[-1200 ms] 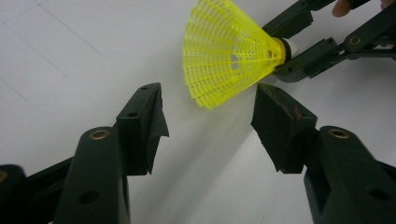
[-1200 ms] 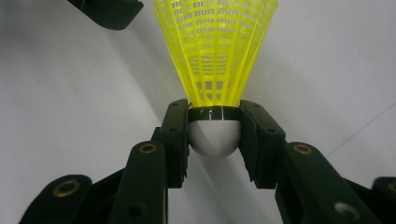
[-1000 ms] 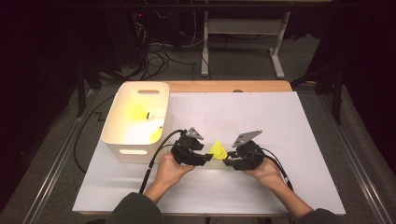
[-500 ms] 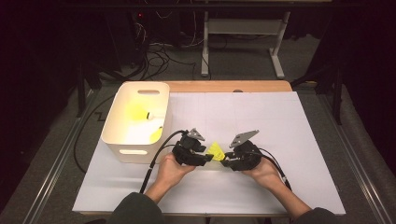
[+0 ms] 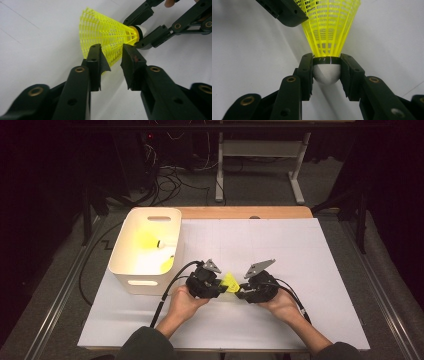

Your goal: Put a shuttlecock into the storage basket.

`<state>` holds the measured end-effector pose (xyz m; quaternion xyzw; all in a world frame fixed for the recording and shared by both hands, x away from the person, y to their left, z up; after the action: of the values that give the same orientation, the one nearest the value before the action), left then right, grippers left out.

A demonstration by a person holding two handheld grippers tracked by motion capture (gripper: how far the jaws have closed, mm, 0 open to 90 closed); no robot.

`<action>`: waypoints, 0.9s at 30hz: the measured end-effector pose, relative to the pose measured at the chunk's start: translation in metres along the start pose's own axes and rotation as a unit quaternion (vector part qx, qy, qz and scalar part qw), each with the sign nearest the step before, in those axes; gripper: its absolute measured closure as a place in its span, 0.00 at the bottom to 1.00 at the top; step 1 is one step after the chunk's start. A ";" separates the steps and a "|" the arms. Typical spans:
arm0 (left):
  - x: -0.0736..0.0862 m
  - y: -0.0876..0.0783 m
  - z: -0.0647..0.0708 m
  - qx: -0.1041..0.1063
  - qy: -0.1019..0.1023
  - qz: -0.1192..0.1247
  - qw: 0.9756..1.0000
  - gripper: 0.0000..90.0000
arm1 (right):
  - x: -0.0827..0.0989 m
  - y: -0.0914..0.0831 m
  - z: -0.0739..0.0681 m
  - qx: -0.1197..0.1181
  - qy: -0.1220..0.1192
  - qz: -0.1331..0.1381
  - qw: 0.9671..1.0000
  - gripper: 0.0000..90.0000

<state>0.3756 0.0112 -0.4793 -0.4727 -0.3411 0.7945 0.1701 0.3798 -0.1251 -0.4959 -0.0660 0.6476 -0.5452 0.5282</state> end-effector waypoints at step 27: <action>-0.009 -0.005 0.009 0.005 0.012 -0.010 1.000 0.99 | 0.000 -0.002 0.009 0.007 0.011 0.013 1.000 0.65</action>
<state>0.3725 0.0057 -0.4671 -0.4779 -0.3399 0.7887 0.1844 0.3854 -0.1320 -0.4930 -0.0477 0.6501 -0.5439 0.5285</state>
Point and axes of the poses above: each handheld gripper's, and its own axes: y roughly forward along the jaws, x roughly out of its underside, z roughly to its right, the point moved 7 cm from there along y, roughly forward along the jaws, and after that the axes turned 14 degrees about x, right-handed, at the moved point
